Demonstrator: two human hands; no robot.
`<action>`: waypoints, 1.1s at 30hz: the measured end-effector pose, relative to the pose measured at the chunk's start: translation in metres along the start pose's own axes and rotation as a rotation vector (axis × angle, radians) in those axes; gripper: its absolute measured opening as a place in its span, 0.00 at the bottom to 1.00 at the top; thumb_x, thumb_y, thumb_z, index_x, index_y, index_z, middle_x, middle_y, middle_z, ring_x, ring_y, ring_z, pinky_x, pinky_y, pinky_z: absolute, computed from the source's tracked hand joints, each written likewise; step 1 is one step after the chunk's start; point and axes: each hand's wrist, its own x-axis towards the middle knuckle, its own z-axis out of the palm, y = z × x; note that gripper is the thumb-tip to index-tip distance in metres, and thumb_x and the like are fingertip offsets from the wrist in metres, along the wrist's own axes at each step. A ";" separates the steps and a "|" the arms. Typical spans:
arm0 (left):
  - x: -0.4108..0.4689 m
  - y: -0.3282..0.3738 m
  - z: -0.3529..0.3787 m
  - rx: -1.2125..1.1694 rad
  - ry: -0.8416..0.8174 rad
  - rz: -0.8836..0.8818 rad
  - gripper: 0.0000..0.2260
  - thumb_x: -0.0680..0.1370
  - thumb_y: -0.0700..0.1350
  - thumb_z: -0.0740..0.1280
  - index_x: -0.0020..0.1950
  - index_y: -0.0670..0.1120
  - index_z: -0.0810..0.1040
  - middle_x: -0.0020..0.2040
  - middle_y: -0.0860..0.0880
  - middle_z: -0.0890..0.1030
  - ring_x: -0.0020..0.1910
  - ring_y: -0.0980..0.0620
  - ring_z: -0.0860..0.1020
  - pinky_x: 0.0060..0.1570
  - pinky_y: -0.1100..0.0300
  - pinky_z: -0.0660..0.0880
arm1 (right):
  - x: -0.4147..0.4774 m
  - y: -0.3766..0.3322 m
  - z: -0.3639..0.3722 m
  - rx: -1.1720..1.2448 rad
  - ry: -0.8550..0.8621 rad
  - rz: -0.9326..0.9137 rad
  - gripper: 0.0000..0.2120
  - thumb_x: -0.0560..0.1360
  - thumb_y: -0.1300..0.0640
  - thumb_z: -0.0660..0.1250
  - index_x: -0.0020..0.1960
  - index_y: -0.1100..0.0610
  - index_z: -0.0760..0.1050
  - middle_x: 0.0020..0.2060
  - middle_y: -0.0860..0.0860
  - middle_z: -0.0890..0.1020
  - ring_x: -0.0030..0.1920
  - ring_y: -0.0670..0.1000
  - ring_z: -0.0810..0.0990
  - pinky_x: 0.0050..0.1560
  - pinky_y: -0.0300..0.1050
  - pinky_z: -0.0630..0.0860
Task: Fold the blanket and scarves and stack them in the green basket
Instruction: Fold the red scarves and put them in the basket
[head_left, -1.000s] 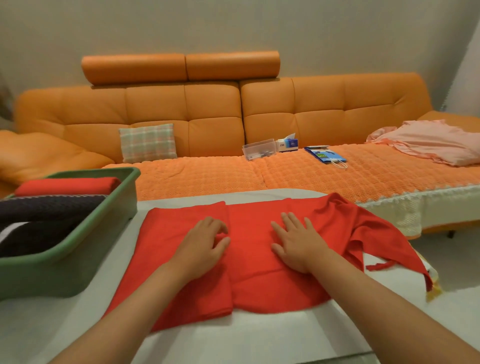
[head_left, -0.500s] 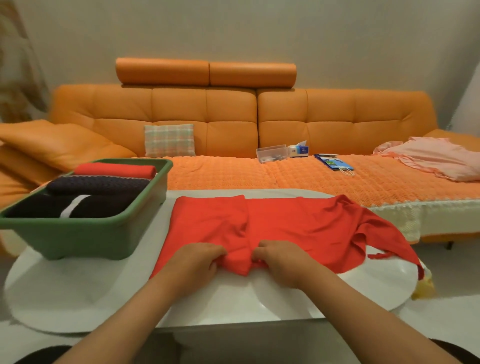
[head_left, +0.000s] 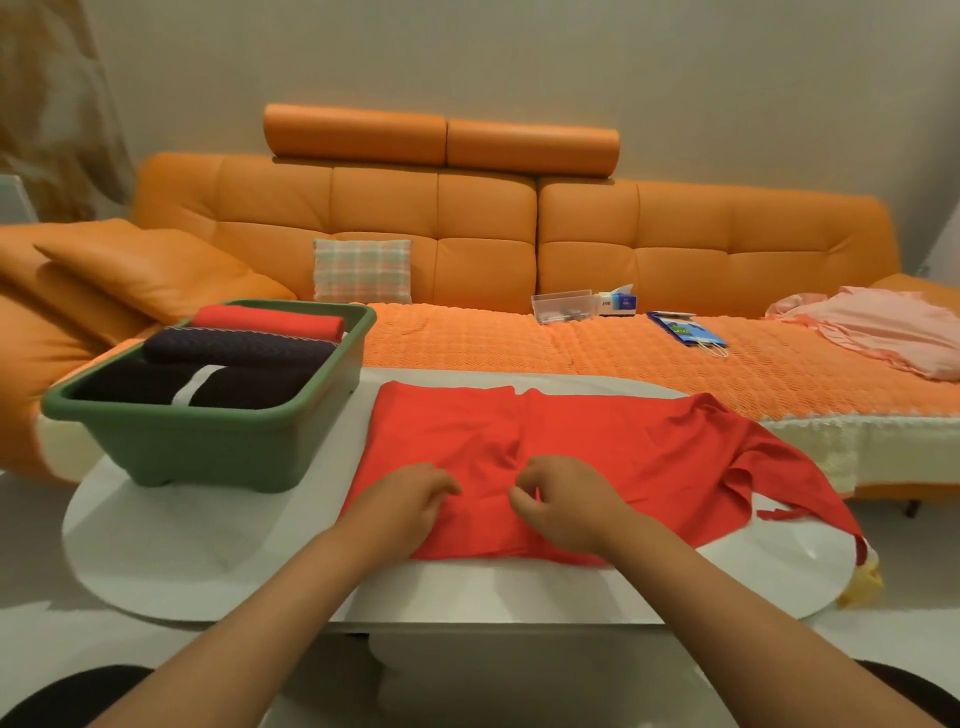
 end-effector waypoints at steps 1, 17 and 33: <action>-0.001 -0.004 -0.002 0.101 0.068 -0.068 0.12 0.81 0.43 0.60 0.62 0.51 0.78 0.57 0.52 0.78 0.57 0.50 0.75 0.57 0.53 0.73 | 0.005 0.000 0.006 -0.012 0.017 -0.005 0.11 0.76 0.49 0.61 0.41 0.52 0.78 0.42 0.50 0.79 0.44 0.50 0.75 0.48 0.50 0.73; -0.003 -0.025 -0.035 -0.089 0.339 -0.551 0.07 0.82 0.43 0.57 0.56 0.39 0.67 0.57 0.33 0.77 0.57 0.33 0.76 0.50 0.48 0.69 | 0.044 -0.048 0.065 -0.090 -0.408 0.148 0.36 0.81 0.37 0.52 0.81 0.47 0.40 0.80 0.58 0.39 0.80 0.57 0.38 0.78 0.54 0.39; 0.117 0.117 -0.035 -0.544 0.157 -0.092 0.05 0.79 0.48 0.67 0.47 0.48 0.76 0.42 0.53 0.77 0.41 0.55 0.75 0.39 0.61 0.70 | 0.029 0.032 -0.062 1.204 0.106 0.540 0.13 0.82 0.54 0.58 0.63 0.53 0.76 0.51 0.52 0.84 0.43 0.54 0.83 0.42 0.49 0.79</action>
